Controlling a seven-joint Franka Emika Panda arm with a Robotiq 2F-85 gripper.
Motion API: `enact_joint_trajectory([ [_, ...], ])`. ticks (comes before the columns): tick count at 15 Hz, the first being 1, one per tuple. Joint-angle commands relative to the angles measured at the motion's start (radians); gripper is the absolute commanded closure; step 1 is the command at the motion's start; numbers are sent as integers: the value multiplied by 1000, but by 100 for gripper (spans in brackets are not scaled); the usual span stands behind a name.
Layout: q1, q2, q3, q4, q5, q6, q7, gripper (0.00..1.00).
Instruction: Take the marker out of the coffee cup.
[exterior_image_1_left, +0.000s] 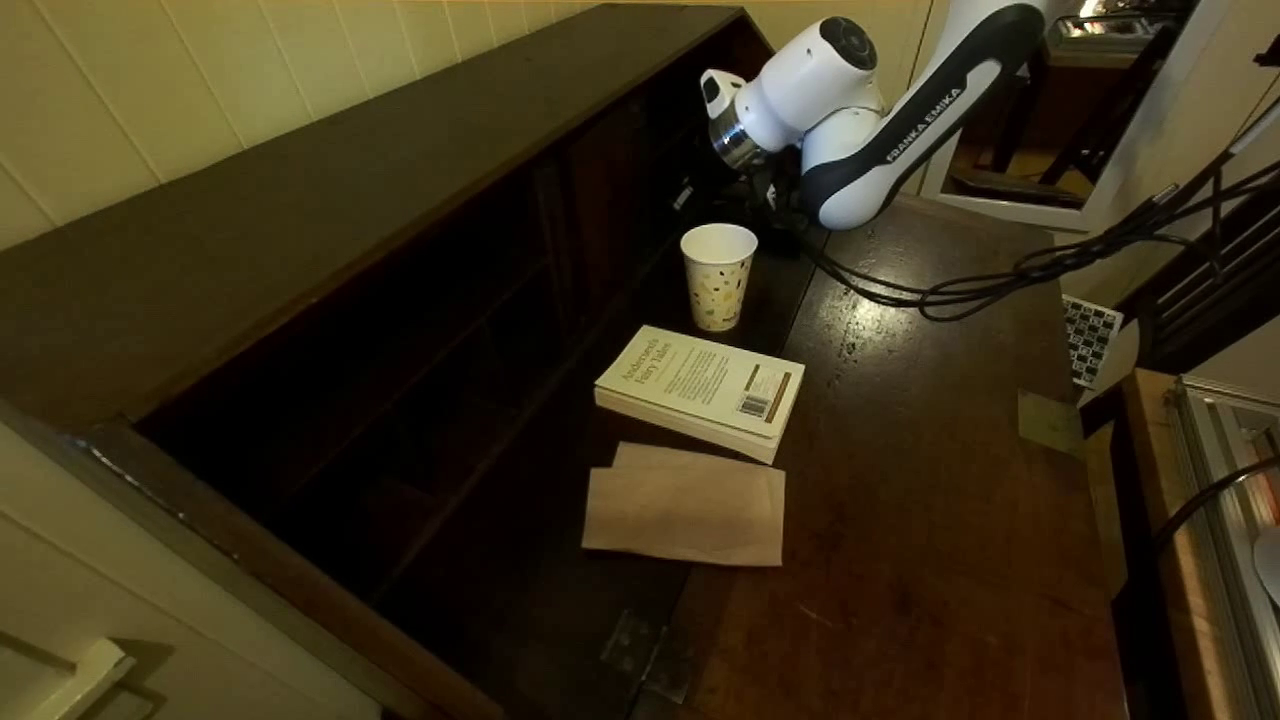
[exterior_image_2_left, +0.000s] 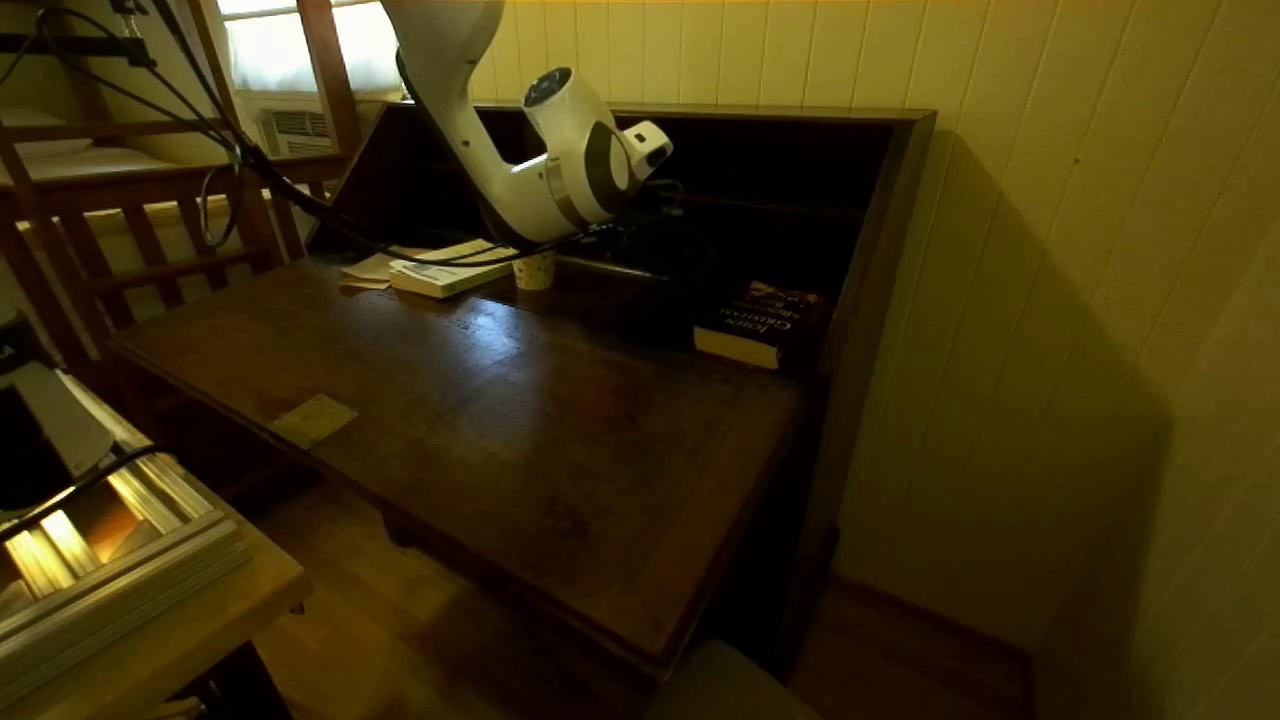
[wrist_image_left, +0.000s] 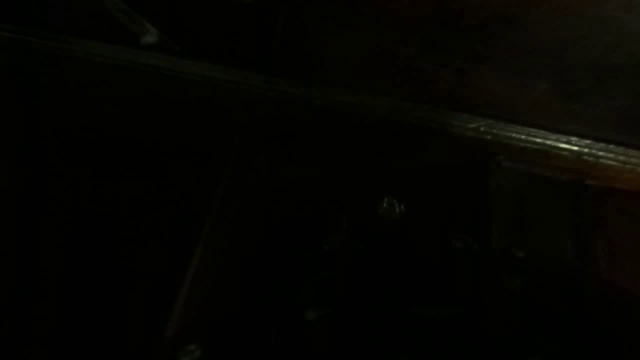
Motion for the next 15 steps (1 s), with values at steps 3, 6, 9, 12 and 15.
enact_joint_trajectory([
  [3, 27, 27, -22, 50, 28, -11, 10, 94],
  [6, 31, 32, -26, 54, 31, -14, 11, 94],
  [9, 35, 39, -30, 61, 41, -17, 12, 94],
  [12, 38, 46, -31, 67, 56, -19, 12, 94],
  [15, 46, 51, -38, 78, 69, -21, 13, 94],
])
